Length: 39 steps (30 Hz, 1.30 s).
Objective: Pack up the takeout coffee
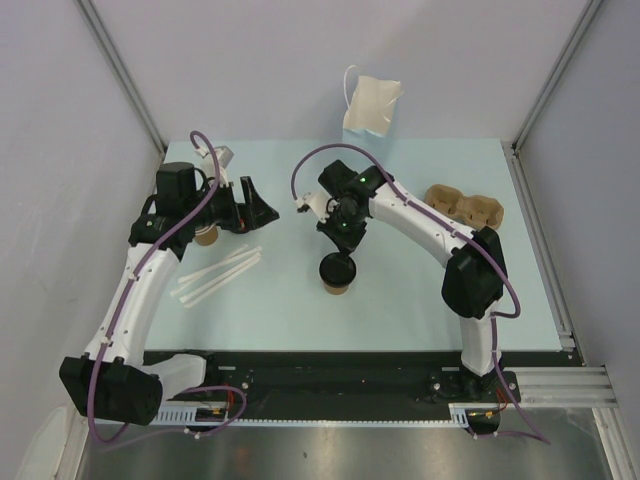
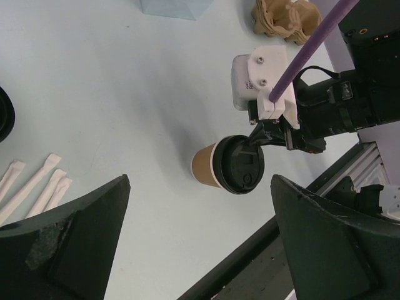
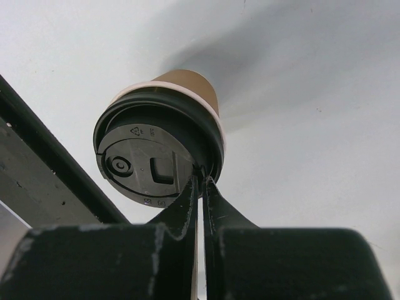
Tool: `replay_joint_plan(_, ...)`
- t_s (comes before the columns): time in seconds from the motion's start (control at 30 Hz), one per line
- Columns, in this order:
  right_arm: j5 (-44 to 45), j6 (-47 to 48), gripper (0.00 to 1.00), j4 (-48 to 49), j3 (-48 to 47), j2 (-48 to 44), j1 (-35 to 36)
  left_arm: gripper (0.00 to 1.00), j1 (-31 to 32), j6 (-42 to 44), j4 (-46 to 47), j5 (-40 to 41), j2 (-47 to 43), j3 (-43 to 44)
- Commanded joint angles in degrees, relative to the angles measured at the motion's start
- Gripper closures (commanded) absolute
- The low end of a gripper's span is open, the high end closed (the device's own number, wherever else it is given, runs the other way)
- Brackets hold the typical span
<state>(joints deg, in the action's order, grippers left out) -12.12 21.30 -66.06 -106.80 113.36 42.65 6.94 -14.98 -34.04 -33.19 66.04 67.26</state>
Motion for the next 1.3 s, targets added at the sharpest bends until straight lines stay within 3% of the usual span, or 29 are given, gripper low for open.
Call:
replay_joint_plan(0.0, -0.5, 0.4, 1.00, -0.5, -2.9, 0.5, 0.3, 0.01, -0.6, -0.5, 0.6, -0.9, -0.3, 0.9)
replay_joint_plan(0.4, -1.0, 0.5, 0.96, -0.8, -3.0, 1.2, 0.6, 0.00, -0.7, -0.7, 0.9, -1.4, -0.1, 0.8)
replay_joint_plan(0.8, -1.1, 0.6, 0.85, -0.8, -3.1, 2.1, 0.6, 0.00, -0.9, -1.1, 0.9, -1.7, -0.1, 0.5)
replay_joint_plan(1.27, -3.1, 0.1, 0.59, -1.3, -7.4, -0.3, 0.2, 0.00, -1.1, -0.4, 2.1, -4.5, -1.0, 0.0)
